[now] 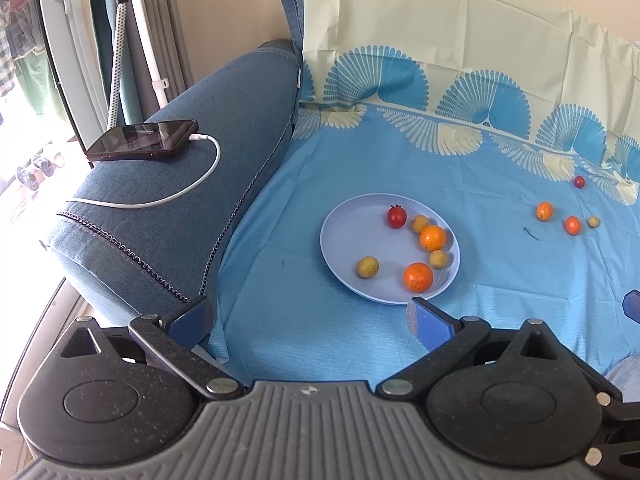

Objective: Organize fruits
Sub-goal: 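Lift both tools away from the plate and hold them above the sheet, then grasp an orange with the left tool while the right tool grasps a yellow-brown fruit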

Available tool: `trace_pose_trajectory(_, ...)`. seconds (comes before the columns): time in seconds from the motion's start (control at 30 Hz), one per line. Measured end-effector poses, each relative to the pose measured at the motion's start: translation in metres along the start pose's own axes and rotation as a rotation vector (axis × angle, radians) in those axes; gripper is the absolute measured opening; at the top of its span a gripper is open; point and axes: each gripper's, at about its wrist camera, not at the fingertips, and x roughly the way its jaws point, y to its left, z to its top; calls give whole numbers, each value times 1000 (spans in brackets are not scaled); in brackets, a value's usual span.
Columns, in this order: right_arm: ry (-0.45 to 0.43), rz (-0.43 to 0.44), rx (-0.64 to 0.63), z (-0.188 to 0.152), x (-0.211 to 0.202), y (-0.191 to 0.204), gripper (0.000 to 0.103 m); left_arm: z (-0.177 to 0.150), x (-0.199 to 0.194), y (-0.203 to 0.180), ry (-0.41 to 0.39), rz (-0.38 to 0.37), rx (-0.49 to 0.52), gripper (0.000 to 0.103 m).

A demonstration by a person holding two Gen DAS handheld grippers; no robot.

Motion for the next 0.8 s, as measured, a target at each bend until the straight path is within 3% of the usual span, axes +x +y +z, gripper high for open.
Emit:
trace_pose_trajectory(0.5, 38, -11, 57, -3, 20, -23, 102, 10, 22, -17, 51, 12, 35, 103)
trace_pose_trajectory(0.8, 5, -141, 140, -3, 27, -79, 102, 33, 39, -60, 69, -27, 98, 103)
